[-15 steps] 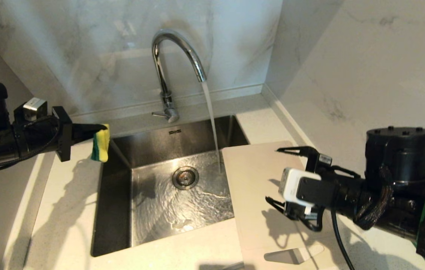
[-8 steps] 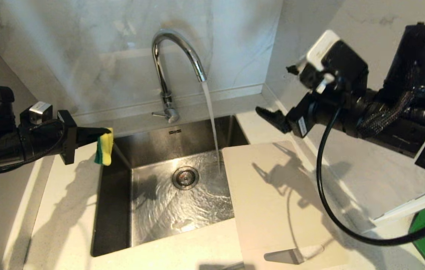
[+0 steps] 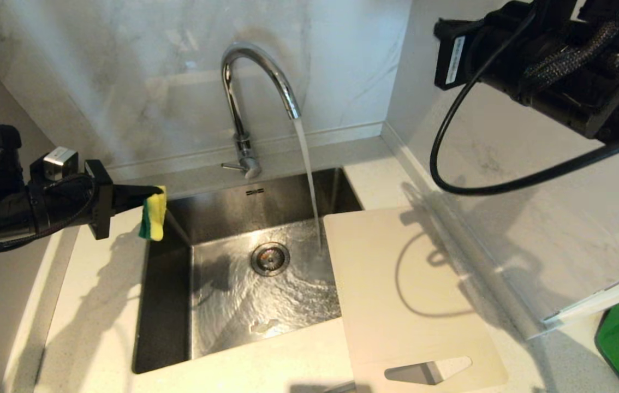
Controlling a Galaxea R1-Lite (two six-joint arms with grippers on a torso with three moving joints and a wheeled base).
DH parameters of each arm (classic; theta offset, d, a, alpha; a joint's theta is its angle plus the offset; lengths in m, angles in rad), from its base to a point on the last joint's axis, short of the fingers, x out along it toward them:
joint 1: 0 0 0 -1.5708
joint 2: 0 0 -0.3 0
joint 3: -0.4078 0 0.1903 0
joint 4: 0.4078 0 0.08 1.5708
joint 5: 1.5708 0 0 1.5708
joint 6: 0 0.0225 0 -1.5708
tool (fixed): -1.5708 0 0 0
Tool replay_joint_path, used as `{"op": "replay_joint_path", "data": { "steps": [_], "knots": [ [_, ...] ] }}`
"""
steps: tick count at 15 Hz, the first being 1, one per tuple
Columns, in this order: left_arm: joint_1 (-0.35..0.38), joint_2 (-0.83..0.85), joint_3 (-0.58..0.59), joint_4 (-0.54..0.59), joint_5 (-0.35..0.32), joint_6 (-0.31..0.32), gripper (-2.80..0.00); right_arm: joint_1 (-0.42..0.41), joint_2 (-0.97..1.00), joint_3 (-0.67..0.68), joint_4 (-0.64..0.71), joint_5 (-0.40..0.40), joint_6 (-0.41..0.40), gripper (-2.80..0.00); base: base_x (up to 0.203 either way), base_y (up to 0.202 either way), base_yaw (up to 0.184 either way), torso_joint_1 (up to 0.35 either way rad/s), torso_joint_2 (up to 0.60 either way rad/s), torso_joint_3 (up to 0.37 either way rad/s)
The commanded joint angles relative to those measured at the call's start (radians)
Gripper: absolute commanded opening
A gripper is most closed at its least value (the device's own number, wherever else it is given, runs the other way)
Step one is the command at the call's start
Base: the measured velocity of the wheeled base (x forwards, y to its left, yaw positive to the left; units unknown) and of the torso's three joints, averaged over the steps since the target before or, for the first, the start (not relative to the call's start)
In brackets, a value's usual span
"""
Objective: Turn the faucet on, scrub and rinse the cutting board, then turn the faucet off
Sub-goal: Put down the cleaning cloth
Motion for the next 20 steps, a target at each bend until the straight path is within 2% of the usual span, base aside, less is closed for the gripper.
{"op": "replay_joint_path", "data": {
  "steps": [1,6,12,17,20],
  "knots": [
    [0.0,-0.002,0.0,-0.003,-0.003,-0.005,-2.8,-0.052,0.035,-0.065,-0.003,-0.013,0.004,-2.8,0.0,0.0,0.0,0.0,0.0,0.0],
    [0.0,-0.001,0.0,-0.003,-0.003,-0.005,-2.8,-0.072,-0.029,-0.006,-0.006,-0.012,0.009,-2.8,0.0,0.0,0.0,0.0,0.0,0.0],
    [-0.006,-0.001,0.002,-0.001,-0.003,-0.005,-2.8,-0.071,-0.22,0.188,-0.006,-0.012,0.011,-2.8,0.0,0.0,0.0,0.0,0.0,0.0],
    [-0.023,0.004,0.013,-0.002,-0.002,-0.005,-2.8,-0.072,-0.508,0.502,-0.004,-0.017,0.012,-2.8,0.0,0.0,0.0,0.0,0.0,0.0],
    [-0.035,0.012,0.016,-0.003,-0.002,-0.005,-2.8,-0.072,-0.666,0.71,-0.002,-0.064,0.019,-2.8,0.0,0.0,0.0,0.0,0.0,0.0]
  ]
}}
